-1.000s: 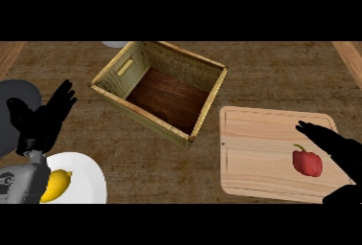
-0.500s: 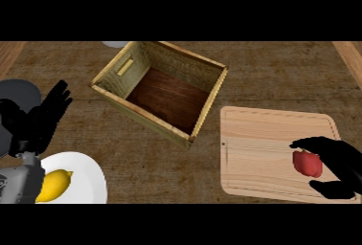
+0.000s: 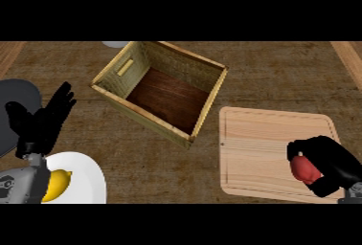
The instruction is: Pick the bell pepper from the cutting board and place it in the basket
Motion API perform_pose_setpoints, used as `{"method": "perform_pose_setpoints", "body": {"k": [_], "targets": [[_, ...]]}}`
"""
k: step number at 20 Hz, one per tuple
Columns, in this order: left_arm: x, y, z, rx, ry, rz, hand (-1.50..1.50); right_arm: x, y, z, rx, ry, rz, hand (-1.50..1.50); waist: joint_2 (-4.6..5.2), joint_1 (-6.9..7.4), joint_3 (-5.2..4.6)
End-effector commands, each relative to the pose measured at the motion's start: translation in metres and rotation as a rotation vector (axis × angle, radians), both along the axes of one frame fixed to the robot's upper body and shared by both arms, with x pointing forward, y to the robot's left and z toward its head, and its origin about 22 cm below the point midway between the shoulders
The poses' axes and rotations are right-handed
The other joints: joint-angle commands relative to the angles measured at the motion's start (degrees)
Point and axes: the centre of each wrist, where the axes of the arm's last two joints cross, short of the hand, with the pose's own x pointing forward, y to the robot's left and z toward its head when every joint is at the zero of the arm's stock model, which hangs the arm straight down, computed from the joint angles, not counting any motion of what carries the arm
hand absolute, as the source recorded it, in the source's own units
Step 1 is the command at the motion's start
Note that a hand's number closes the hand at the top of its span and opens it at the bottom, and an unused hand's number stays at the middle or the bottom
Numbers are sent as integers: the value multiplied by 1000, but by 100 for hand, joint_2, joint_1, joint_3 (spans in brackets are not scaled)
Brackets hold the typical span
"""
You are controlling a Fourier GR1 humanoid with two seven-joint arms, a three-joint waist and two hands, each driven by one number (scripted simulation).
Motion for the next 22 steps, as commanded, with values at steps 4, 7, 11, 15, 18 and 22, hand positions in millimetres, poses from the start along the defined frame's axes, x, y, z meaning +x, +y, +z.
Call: {"method": "perform_pose_setpoints", "body": {"k": [4, 7, 11, 15, 18, 22], "targets": [[7, -6, -1, -5, 10, -2, 0, -9, 131, 1, 122, -9, -40, 150, 11, 31, 14], [7, -5, 2, -7, 7, -36, 0, -9, 157, -2, 219, -9, -47, 150, 17, 305, 18], [10, -13, 4, -2, -3, -61, 0, -13, 179, 4, 257, -18, -74, 150, 27, 406, 45], [11, -15, 3, -5, 3, -75, 0, -20, 199, 21, 427, -93, -100, 150, 11, 470, 93], [13, -20, 4, -11, -7, -87, 0, -24, 215, 41, 573, -182, -100, 150, -2, 572, 103], [14, -23, 2, -6, 9, -102, 0, -30, 235, 70, 667, -321, -131, 150, -90, 621, 38]]}}
